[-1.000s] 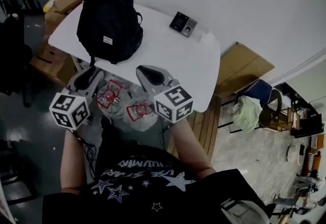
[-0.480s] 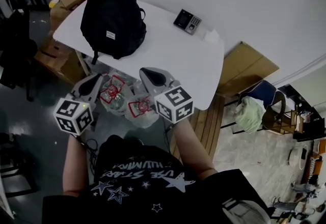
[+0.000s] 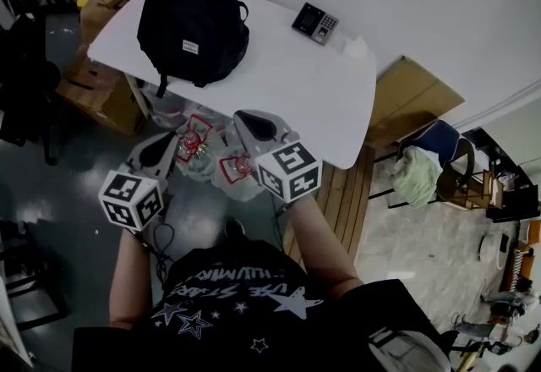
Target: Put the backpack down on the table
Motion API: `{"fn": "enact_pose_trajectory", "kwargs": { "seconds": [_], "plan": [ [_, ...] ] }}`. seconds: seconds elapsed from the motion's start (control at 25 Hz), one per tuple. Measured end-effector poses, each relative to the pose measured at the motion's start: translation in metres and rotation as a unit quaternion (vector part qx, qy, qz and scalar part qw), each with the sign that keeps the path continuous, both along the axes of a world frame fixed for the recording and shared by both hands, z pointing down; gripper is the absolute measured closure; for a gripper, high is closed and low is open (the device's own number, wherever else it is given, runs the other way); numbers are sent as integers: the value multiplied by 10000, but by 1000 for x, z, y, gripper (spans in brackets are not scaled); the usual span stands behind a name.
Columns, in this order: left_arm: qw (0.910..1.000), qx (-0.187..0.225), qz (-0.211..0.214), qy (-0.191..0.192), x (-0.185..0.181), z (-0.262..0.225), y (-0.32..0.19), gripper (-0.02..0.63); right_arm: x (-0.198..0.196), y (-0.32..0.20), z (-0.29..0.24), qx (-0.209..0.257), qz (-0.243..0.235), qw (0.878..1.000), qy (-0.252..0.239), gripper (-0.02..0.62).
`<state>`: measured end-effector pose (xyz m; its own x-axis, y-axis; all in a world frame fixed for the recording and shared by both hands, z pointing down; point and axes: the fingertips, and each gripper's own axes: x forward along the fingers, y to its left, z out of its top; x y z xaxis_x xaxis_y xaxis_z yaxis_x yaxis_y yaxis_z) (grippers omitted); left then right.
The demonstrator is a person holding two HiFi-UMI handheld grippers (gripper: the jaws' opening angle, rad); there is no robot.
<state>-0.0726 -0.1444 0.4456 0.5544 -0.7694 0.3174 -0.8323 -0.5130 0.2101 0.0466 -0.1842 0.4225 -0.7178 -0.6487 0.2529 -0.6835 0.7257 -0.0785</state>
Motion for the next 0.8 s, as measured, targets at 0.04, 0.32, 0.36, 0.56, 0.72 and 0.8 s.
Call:
{"fn": "enact_pose_trajectory", "kwargs": {
  "seconds": [0.04, 0.32, 0.36, 0.56, 0.72, 0.8],
  "plan": [
    [10000, -7, 21, 6, -2, -1, 5, 598, -4, 4, -2, 4, 37, 10000, -13, 595],
    [9999, 74, 33, 76, -28, -11, 48, 598, -33, 51, -14, 100, 155, 9998, -54, 595],
    [9999, 75, 45, 84, -31, -11, 54, 598, -35, 58, -14, 99, 165, 9998, -45, 595],
    [9998, 50, 104, 131, -40, -11, 79, 598, -41, 89, -14, 104, 236, 9997, 38, 595],
    [9997, 79, 181, 161, -39, -12, 97, 598, -39, 108, -14, 92, 341, 9993, 144, 595],
    [9995, 95, 208, 195, -40, -12, 105, 598, -39, 116, -15, 115, 409, 9990, 151, 595]
  ]
}}
